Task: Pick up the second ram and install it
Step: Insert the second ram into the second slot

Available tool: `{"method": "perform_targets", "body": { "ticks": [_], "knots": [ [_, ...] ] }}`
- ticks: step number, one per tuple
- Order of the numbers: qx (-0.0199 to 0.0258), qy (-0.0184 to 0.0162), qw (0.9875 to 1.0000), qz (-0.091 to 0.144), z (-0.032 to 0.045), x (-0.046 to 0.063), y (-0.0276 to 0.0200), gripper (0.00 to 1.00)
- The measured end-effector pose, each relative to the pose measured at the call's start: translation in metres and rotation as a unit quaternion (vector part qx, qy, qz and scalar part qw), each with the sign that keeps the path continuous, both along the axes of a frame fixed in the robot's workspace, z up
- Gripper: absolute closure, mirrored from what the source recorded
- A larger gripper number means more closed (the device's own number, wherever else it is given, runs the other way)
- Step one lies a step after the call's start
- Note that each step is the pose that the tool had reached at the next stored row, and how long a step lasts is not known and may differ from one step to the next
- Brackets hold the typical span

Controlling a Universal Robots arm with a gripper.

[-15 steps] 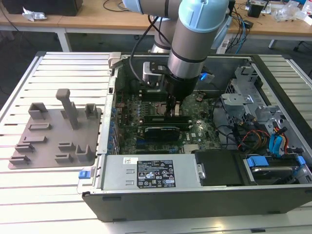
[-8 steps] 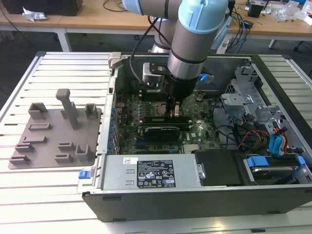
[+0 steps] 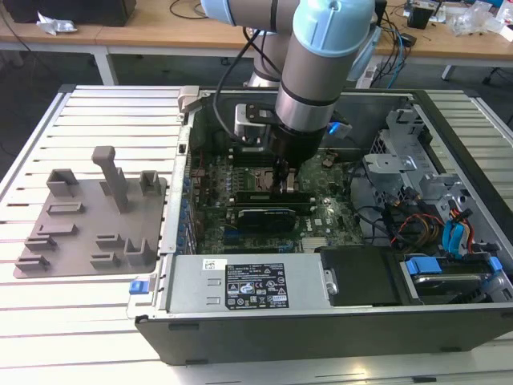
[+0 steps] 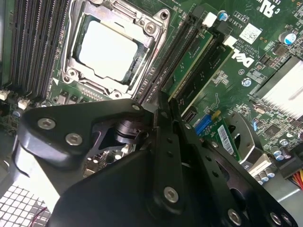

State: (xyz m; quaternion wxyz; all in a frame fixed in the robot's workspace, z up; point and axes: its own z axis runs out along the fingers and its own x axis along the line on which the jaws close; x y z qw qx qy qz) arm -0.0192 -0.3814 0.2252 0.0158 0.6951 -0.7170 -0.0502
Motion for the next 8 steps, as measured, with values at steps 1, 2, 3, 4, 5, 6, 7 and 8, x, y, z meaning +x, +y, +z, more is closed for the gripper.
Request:
{"method": "perform_targets", "body": {
  "ticks": [1, 2, 3, 4, 5, 6, 7, 8],
  "knots": [
    [0.0000, 0.0000, 1.0000, 0.000, -0.0003, 0.0000, 0.0000, 0.87],
    [0.0001, 0.0000, 1.0000, 0.000, -0.0012, 0.0000, 0.0001, 0.87],
    [-0.0001, 0.0000, 1.0000, 0.000, -0.0023, 0.0000, 0.0000, 0.87],
    [0.0000, 0.0001, 1.0000, 0.000, -0.0024, 0.0002, 0.0000, 0.87],
    [0.0001, 0.0000, 1.0000, 0.000, -0.0024, 0.0004, 0.0001, 0.87],
    [0.0002, -0.0001, 1.0000, 0.000, -0.0021, 0.0006, 0.0001, 0.87],
    [0.0003, -0.0002, 1.0000, 0.000, -0.0013, 0.0011, 0.0002, 0.87],
    [0.0001, 0.0001, 1.0000, 0.000, -0.0007, 0.0017, 0.0002, 0.87]
  ]
}}
